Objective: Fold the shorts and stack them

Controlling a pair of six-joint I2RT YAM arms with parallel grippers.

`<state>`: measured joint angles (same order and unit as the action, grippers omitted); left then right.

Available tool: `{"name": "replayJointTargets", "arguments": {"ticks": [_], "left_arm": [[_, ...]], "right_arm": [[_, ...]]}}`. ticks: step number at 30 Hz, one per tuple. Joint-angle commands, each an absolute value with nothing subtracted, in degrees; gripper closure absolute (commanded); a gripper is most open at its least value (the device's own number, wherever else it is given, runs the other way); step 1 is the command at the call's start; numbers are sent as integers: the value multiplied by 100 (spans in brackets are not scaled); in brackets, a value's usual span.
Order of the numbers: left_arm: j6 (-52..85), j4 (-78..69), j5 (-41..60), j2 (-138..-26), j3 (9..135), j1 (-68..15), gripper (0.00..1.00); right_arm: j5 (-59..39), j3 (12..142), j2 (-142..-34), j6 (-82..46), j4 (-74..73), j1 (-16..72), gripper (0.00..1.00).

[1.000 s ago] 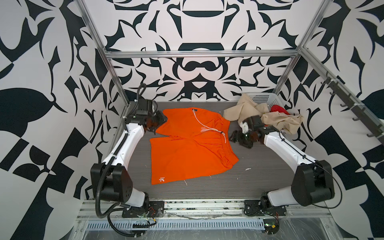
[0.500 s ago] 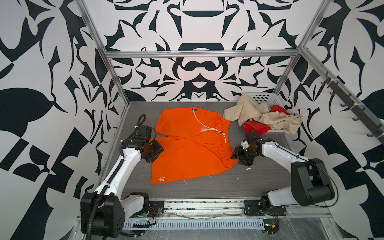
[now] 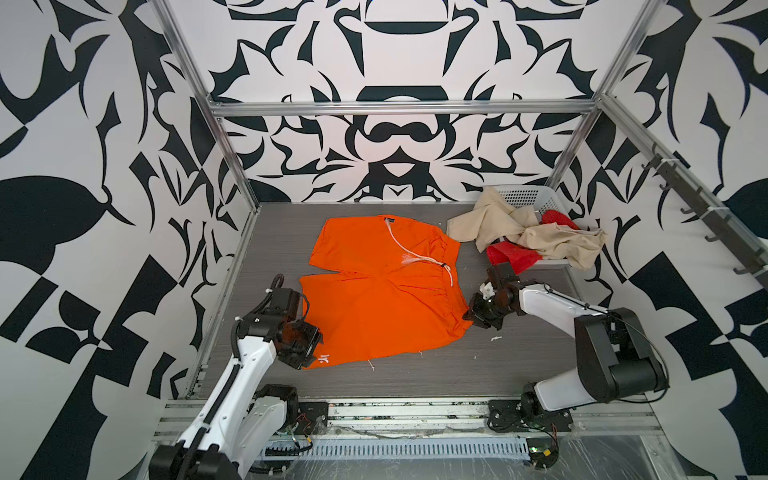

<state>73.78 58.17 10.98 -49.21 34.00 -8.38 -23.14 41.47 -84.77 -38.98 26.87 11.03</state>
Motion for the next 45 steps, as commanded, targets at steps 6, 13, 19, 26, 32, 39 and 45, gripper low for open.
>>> {"name": "replayJointTargets", "arguments": {"ticks": [6, 13, 19, 26, 32, 39, 45], "left_arm": [[8095, 6430, 631, -4787, 2864, -844, 55], [7964, 5911, 209, -5080, 2668, -846, 48], [7949, 5297, 296, -5433, 2561, -838, 45], [7906, 5005, 92, -5690, 2548, -835, 50], [7857, 4770, -297, -5950, 2531, -809, 60], [7898, 4861, -236, -5952, 2566, -804, 90], [8153, 5759, -431, -5125, 2866, -808, 100]], "right_arm": [[-2083, 4147, -8227, -3985, 2851, 1182, 82], [-2065, 4135, -8138, -3997, 2885, 1213, 82], [-2061, 4098, -8082, -4001, 2918, 1217, 82], [-2050, 4070, -8068, -4018, 2916, 1232, 82], [-2005, 4086, -8029, -4002, 3033, 1239, 83], [-1909, 4132, -7867, -3976, 3303, 1303, 87], [-1708, 4108, -7607, -4103, 3733, 1646, 90]]}}
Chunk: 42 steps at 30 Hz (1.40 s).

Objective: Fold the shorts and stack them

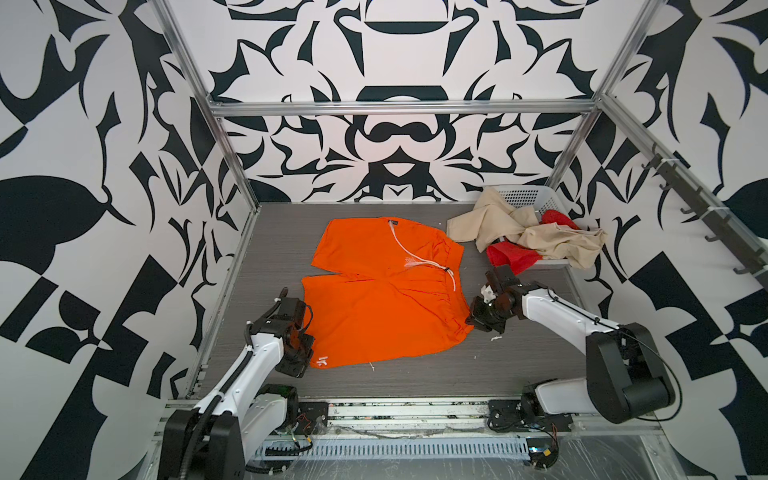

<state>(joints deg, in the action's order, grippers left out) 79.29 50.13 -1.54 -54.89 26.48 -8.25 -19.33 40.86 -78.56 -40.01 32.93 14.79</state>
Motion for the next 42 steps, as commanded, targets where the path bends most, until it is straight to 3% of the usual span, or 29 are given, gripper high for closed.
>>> {"name": "replayJointTargets", "arguments": {"ticks": [1, 5, 10, 23, 31, 42], "left_arm": [[8188, 5914, -456, -4974, 2947, -813, 100], [8262, 6526, -773, -4333, 3458, -809, 100], [7769, 6663, -1390, -4311, 4311, -817, 100], [4596, 5364, -2184, -6988, 7867, -810, 100], [3735, 4498, -2058, -8770, 9553, -800, 100], [3199, 4370, -1709, -10924, 11878, -802, 100]], "right_arm": [[-1676, 4082, -7537, -4171, 3816, 1743, 90], [-1626, 3949, -7043, -4582, 4199, 2243, 91], [-1686, 4175, -6412, -4756, 4697, 2199, 94], [-2352, 6638, -7366, -3614, 6268, 1023, 100], [-2687, 8062, -8630, -3198, 6750, 643, 100], [-2465, 9410, -9935, -2763, 7237, 367, 100]]}}
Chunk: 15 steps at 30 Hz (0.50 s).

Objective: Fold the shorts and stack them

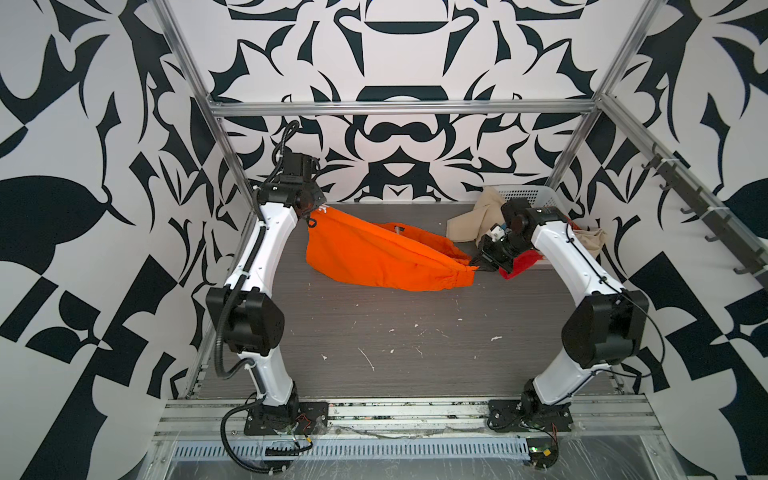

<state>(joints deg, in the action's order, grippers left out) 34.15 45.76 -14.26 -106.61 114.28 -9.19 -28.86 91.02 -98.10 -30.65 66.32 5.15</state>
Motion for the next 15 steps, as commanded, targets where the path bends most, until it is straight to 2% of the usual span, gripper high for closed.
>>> {"name": "replayJointTargets", "arguments": {"ticks": [1, 9, 15], "left_arm": [[3199, 4388, -1671, -11093, 12044, -803, 100], [3169, 4407, -1493, -12142, 12852, -803, 100], [3207, 4110, -1367, -13229, 13744, -804, 100]], "right_arm": [[-2477, 9486, -10037, -2746, 7242, 354, 100], [-2515, 10022, -10864, -2542, 7335, 267, 100], [-2502, 10455, -11498, -2892, 6783, 180, 100]]}}
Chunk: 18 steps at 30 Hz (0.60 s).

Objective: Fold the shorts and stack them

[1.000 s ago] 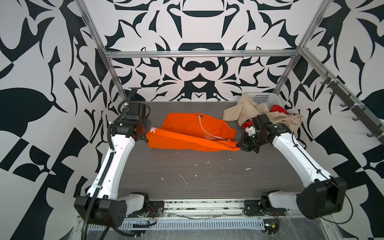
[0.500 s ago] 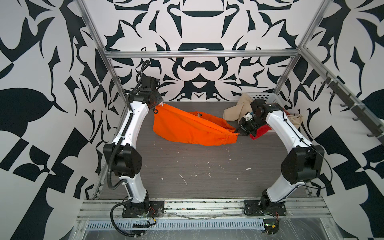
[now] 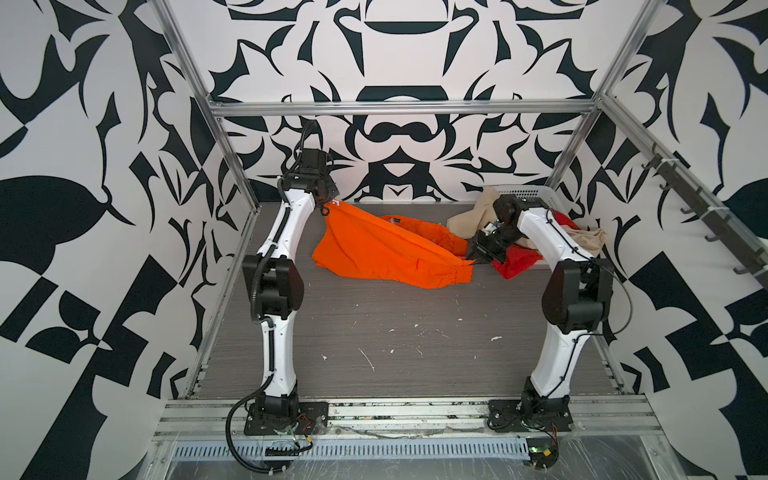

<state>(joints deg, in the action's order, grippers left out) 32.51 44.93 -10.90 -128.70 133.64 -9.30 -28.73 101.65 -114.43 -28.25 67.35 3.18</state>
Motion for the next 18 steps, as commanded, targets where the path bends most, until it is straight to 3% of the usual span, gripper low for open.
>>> {"name": "replayJointTargets", "arguments": {"ticks": [1, 3, 7, 8, 11, 18], "left_arm": [[3223, 3995, -1325, -13485, 13898, -803, 100], [3236, 3936, -1259, -13990, 14314, -800, 90], [3269, 4209, -1114, -14822, 15290, -800, 59], [3283, 4248, -1102, -14819, 15289, -792, 54], [3296, 3994, -1067, -14188, 14389, -791, 43], [3348, 2843, -211, -11905, 11005, -826, 43]], "right_arm": [[-2401, 10554, -11597, -2981, 6653, 184, 100], [-2363, 10594, -11694, -3230, 6180, 163, 90], [-2225, 10780, -11653, -3559, 5313, 149, 46], [-2129, 10870, -11588, -3551, 5258, 150, 41], [-1575, 11119, -11220, -3491, 5177, 161, 36], [-883, 10571, -10163, -2962, 4620, 722, 36]]}}
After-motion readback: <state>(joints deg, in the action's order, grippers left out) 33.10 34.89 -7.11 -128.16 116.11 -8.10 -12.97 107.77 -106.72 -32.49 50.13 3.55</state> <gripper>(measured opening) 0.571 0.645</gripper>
